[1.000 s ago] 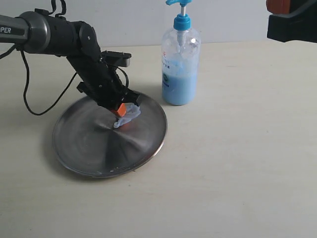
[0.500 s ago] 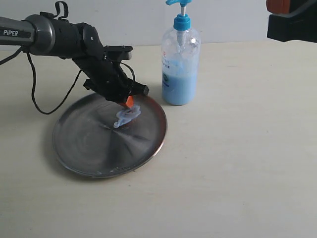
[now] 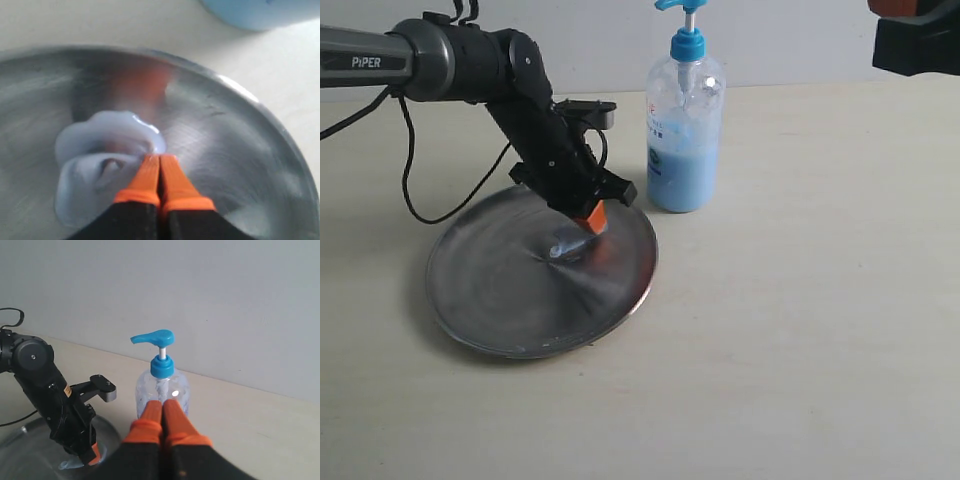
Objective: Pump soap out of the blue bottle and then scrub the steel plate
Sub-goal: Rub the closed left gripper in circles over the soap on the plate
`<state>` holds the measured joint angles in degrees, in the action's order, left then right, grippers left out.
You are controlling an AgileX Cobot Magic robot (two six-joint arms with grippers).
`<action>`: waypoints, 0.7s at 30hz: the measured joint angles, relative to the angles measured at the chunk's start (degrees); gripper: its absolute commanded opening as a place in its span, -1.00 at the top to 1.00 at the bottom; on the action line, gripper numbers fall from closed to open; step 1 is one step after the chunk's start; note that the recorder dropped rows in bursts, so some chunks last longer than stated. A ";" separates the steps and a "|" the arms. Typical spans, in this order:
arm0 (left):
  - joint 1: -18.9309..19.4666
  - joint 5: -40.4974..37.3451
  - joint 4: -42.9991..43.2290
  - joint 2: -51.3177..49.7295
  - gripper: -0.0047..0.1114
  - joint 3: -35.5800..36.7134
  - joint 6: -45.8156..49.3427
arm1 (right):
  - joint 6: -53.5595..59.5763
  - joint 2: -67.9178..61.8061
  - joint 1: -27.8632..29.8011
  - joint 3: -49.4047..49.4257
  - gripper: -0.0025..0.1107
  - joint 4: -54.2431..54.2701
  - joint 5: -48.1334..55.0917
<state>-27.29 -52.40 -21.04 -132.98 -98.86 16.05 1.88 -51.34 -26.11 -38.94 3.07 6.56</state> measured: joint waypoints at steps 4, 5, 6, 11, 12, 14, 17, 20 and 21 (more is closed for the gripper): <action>0.00 -4.01 4.10 0.00 0.92 -2.00 -1.26 | 0.00 0.89 0.00 0.00 0.96 0.00 0.00; 0.00 -4.61 4.88 0.00 0.92 -2.23 -1.54 | 0.00 0.89 0.00 0.00 0.96 0.00 0.00; 0.00 -5.31 5.64 0.00 0.92 -2.36 -1.89 | 0.00 0.98 0.00 0.00 0.96 0.00 0.00; 0.00 -7.98 8.72 0.00 0.92 -2.60 -2.61 | 0.00 1.25 0.00 0.00 0.96 0.00 0.00; 0.00 -8.58 9.31 0.00 0.92 -2.60 -2.73 | 0.00 1.25 0.00 0.00 0.96 0.00 0.00; 0.00 -9.44 10.39 0.00 0.92 -2.60 -3.08 | 0.00 1.25 0.00 0.00 0.96 0.00 0.00; 0.00 -10.47 12.39 0.00 0.92 -2.60 -3.71 | 0.00 1.25 0.00 0.00 0.96 0.00 0.00; 0.00 -10.58 13.70 0.00 0.92 -2.60 -3.96 | 0.00 1.25 0.00 0.00 0.96 0.00 0.00; 0.00 -10.58 13.84 0.00 0.92 -2.60 -3.96 | 0.00 1.25 0.00 0.00 0.96 0.00 0.00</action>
<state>-27.29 -62.98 -7.20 -132.98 -101.45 12.09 1.88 -50.10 -26.11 -38.94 3.07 6.56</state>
